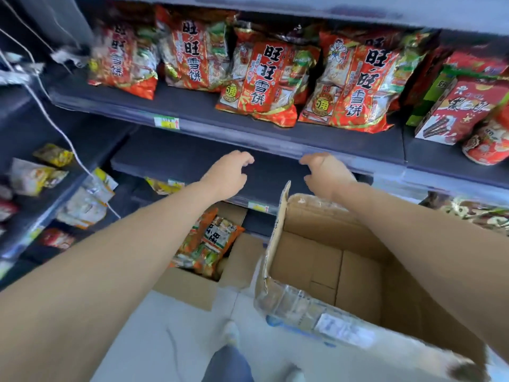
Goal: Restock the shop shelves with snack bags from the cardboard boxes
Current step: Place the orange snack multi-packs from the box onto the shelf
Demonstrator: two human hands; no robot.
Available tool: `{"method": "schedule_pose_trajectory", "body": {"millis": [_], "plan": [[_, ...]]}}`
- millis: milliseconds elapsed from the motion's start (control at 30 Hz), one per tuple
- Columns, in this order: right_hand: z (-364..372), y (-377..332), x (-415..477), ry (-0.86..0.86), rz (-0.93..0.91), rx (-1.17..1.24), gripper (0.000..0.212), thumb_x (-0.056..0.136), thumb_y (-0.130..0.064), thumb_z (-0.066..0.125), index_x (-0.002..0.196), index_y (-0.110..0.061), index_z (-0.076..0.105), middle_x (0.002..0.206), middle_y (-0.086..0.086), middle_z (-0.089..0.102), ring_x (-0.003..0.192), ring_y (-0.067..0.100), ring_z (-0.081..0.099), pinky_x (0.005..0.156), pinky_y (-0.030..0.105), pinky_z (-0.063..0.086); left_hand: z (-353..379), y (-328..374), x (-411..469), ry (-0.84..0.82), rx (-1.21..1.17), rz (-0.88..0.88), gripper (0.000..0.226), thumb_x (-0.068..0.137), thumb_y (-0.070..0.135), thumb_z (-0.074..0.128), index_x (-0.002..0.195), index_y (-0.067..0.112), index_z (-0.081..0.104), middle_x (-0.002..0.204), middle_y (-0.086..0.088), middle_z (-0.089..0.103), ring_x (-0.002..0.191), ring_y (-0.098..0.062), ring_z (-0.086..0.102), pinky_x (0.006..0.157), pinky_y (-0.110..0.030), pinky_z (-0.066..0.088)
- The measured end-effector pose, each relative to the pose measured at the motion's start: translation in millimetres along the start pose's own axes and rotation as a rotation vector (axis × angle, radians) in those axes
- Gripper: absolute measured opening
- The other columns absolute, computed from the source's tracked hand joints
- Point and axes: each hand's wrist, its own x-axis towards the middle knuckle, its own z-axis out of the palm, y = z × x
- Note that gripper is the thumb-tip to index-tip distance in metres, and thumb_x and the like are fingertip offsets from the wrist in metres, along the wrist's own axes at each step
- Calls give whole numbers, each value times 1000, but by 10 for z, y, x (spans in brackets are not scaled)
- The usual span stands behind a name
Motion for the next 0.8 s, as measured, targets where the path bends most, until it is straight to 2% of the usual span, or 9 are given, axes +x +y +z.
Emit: {"method": "schedule_pose_trajectory", "body": {"millis": [267,500,600,700,800], "plan": [[343,-1364,360,-117,-189,-81,42,93,-4,46,134,-11,46,133,14,49,117,34,51,93,40,49,-330,-1340,-419,-42,118,-120,37,93,2,47,130,7,50,130,-11,51,116,-28,53,99,-33,39],[1043,-2499,1068,-268,-167,-102,43,92,-5,47,134,-13,47,134,12,52,120,33,50,97,41,48,-546,-2833,-333,-162,204,-188,40,93,7,49,133,12,49,138,-8,48,121,-27,51,97,-32,38],[1347,-2770,1284,-337,-133,-94,49,90,2,43,136,-13,45,136,12,51,120,32,52,94,39,49,-516,-3262,-243,-243,261,-203,40,93,7,48,133,12,49,135,-8,50,118,-30,53,94,-34,38],[1594,-2876,1430,-366,-114,-89,46,92,-1,42,136,-14,45,133,14,53,116,33,56,89,37,50,-416,-3565,-146,-301,202,-229,40,91,0,48,131,9,51,132,-13,53,115,-31,54,97,-39,43],[1812,-2883,1586,-391,-95,-62,49,88,4,41,133,-15,49,125,16,57,108,34,60,79,36,51,-290,-3765,-53,-323,176,-259,46,91,-3,48,135,9,48,134,-12,53,114,-28,56,95,-35,46]]}}
